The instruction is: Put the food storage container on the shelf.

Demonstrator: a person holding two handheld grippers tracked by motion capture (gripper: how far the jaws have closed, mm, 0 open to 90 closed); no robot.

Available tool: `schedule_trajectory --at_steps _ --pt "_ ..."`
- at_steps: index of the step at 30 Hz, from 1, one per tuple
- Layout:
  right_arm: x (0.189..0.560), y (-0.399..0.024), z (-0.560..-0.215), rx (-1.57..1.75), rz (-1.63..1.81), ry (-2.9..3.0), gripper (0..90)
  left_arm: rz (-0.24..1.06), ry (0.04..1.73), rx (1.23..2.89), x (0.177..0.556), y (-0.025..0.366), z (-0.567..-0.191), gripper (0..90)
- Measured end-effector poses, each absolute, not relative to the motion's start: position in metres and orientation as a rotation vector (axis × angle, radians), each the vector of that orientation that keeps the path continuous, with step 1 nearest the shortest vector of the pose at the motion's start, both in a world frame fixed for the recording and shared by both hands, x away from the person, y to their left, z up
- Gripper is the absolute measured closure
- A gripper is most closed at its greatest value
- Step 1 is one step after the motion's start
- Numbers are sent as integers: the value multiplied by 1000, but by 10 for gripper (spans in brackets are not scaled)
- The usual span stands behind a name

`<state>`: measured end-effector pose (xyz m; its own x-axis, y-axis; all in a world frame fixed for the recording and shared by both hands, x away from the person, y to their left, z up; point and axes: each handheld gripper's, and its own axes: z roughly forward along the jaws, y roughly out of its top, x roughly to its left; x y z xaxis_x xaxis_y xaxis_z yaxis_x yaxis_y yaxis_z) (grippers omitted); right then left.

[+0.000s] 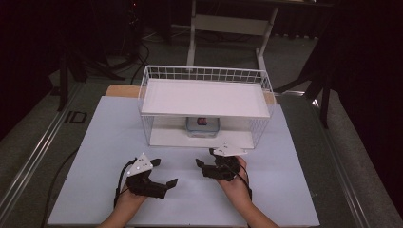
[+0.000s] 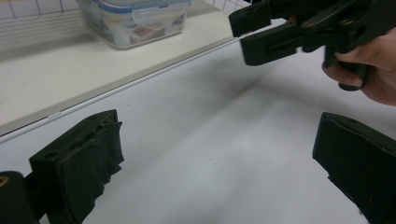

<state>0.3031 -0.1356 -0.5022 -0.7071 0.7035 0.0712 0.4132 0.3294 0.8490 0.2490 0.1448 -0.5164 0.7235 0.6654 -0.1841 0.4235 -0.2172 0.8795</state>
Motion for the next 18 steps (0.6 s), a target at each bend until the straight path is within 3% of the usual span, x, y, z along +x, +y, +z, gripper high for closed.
schedule_trajectory --at_steps 1,5,18 --pt "302 -138 -501 993 1338 2304 195 281 849 1856 249 145 -517 23" --pt "301 -146 -498 1012 1378 2297 155 281 850 1858 247 144 -516 23" --pt "289 -174 -487 1040 1391 2255 145 299 831 1867 242 144 -505 23"
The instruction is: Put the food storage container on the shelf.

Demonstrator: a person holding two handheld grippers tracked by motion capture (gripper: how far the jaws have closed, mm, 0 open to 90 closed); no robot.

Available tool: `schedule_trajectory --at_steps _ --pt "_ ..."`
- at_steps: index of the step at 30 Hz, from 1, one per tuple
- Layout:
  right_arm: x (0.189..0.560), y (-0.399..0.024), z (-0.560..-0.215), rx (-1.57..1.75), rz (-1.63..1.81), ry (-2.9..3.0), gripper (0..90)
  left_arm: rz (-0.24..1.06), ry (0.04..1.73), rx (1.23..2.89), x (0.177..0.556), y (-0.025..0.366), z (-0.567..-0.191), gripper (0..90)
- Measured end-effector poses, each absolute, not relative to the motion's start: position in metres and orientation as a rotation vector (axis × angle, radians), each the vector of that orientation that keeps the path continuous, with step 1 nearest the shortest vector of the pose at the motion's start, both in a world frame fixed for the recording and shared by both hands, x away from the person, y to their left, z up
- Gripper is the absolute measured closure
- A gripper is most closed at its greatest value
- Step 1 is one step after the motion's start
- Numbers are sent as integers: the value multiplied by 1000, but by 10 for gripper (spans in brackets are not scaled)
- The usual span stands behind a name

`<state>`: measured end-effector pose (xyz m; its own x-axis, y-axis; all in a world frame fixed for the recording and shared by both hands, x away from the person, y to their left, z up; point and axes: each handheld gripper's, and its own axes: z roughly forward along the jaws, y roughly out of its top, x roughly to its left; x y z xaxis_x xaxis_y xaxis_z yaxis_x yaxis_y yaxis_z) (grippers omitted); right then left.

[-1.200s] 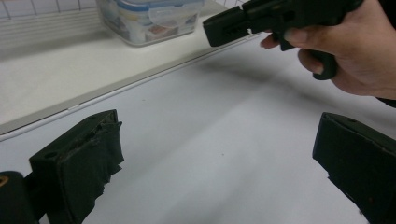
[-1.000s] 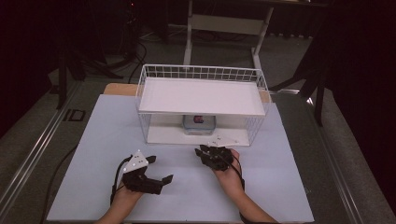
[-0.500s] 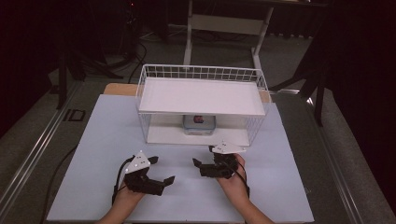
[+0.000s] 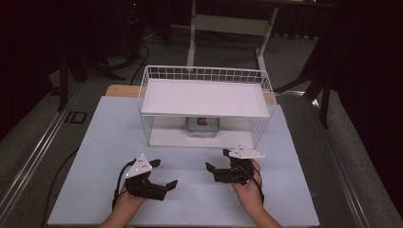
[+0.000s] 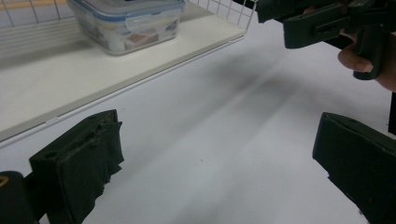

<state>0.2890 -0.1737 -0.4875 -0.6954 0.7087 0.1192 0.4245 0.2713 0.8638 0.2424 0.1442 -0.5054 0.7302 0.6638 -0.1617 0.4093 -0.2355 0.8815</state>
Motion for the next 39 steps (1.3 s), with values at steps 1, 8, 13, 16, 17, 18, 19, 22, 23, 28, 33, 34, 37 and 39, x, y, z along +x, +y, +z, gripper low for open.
schedule_trajectory --at_steps 1,8,13,16,17,18,19,22,23,28,33,34,37,39 --pt "288 -176 -487 1036 1392 2251 145 301 832 1862 242 144 -504 23" --pt "278 -195 -488 1055 1398 2250 145 312 831 1859 236 150 -499 23" --pt "271 -204 -489 1053 1378 2260 145 318 853 1865 230 160 -503 23" --pt "267 -209 -488 1046 1376 2251 145 317 869 1855 229 165 -505 23" --pt "266 -210 -488 1046 1369 2247 146 316 872 1853 229 166 -505 23" --pt "264 -212 -488 1047 1372 2246 145 316 875 1848 228 167 -506 23" --pt "263 -213 -489 1048 1373 2247 145 314 879 1849 228 168 -507 23" --pt "259 -219 -493 1060 1362 2244 146 309 877 1851 227 167 -510 23" --pt "259 -219 -493 1060 1362 2244 146 309 877 1851 227 167 -510 23" --pt "259 -226 -504 1103 1357 2246 146 318 868 1860 227 164 -513 23" --pt "260 -232 -508 1090 1349 2243 187 337 850 1861 226 161 -514 23" --pt "260 -233 -508 1094 1350 2242 187 337 850 1861 226 161 -514 23" --pt "261 -235 -508 1091 1343 2232 187 327 855 1862 228 160 -515 23" --pt "261 -235 -508 1089 1336 2230 187 321 855 1863 228 159 -516 23"
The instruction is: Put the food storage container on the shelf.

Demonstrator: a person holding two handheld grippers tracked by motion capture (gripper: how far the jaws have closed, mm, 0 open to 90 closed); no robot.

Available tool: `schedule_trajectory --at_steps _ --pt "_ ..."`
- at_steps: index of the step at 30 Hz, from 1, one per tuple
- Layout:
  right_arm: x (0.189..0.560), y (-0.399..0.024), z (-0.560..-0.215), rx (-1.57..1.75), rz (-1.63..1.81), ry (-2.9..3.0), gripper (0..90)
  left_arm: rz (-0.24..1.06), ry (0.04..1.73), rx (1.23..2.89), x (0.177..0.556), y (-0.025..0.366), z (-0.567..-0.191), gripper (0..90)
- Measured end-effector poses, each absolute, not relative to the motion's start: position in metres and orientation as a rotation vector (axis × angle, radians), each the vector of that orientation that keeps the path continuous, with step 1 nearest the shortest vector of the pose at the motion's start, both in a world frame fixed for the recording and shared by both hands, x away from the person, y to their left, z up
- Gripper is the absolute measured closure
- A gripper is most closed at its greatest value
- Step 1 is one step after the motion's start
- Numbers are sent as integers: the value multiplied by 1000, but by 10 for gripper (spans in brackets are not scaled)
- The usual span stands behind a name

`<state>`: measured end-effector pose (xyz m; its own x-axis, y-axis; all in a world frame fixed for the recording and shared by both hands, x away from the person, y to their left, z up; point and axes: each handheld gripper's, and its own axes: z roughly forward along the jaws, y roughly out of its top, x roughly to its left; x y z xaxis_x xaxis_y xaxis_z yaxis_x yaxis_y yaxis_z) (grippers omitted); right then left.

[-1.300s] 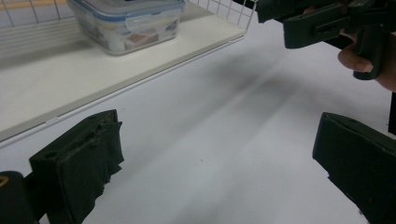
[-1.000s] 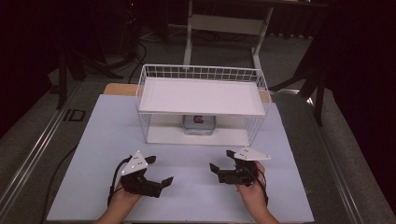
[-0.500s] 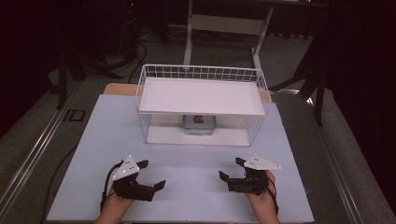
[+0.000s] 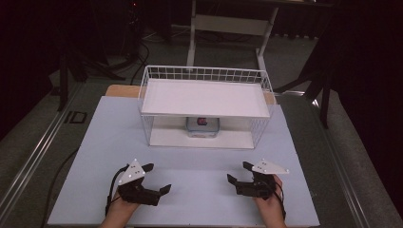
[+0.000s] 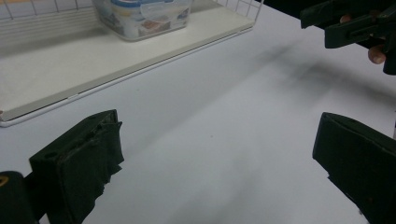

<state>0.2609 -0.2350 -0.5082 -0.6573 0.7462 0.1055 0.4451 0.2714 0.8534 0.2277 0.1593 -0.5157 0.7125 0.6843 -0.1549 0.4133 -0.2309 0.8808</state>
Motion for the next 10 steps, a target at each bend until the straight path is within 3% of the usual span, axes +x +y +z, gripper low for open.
schedule_trajectory --at_steps 10 --pt "263 -233 -511 1053 1320 2241 186 317 844 1878 225 158 -518 23"
